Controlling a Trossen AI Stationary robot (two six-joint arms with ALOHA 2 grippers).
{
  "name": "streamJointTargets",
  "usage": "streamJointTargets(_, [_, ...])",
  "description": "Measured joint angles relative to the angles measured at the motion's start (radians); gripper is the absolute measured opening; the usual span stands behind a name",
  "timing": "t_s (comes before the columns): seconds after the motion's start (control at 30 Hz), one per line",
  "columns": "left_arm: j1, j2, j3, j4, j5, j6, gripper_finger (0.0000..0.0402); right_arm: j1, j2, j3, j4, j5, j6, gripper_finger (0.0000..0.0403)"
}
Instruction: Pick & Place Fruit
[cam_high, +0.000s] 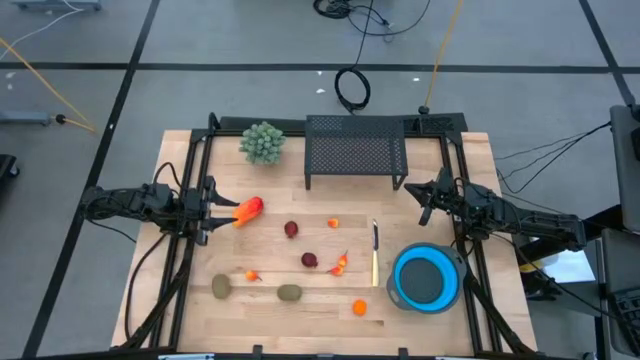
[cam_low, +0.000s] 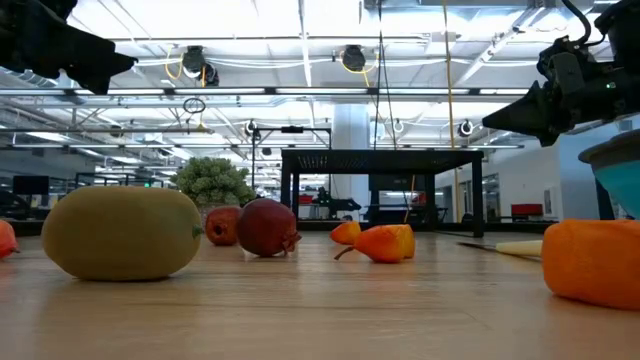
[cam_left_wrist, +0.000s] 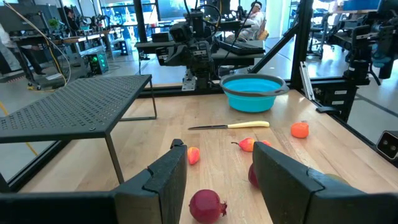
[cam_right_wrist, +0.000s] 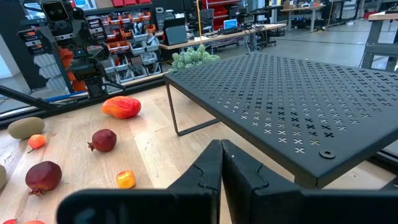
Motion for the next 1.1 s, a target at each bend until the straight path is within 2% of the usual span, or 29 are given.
streamJointTargets(0.33, [0.0, 0.0, 0.0, 0.008, -0.01, 0.0, 0.0184, 0.0, 0.0, -0.001, 0.047, -0.005, 0.0, 0.0004])
streamJointTargets(0.6, [0.0, 0.0, 0.0, 0.007, -0.01, 0.0, 0.0184, 0.0, 0.0, -0.001, 0.054, -0.061, 0.03, 0.0004])
streamJointTargets(0.7, [0.0, 0.0, 0.0, 0.007, -0.01, 0.0, 0.0184, 0.0, 0.006, -0.001, 0.056, -0.116, 0.102, 0.0004])
streamJointTargets(0.87, [0.0, 0.0, 0.0, 0.007, -0.01, 0.0, 0.0184, 0.0, 0.058, 0.001, 0.128, -0.289, 0.199, 0.0004])
streamJointTargets(1.1, [0.0, 0.0, 0.0, 0.008, -0.028, 0.0, 0.0184, 0.0, 0.228, 0.115, 0.13, -0.477, 0.233, 0.0004])
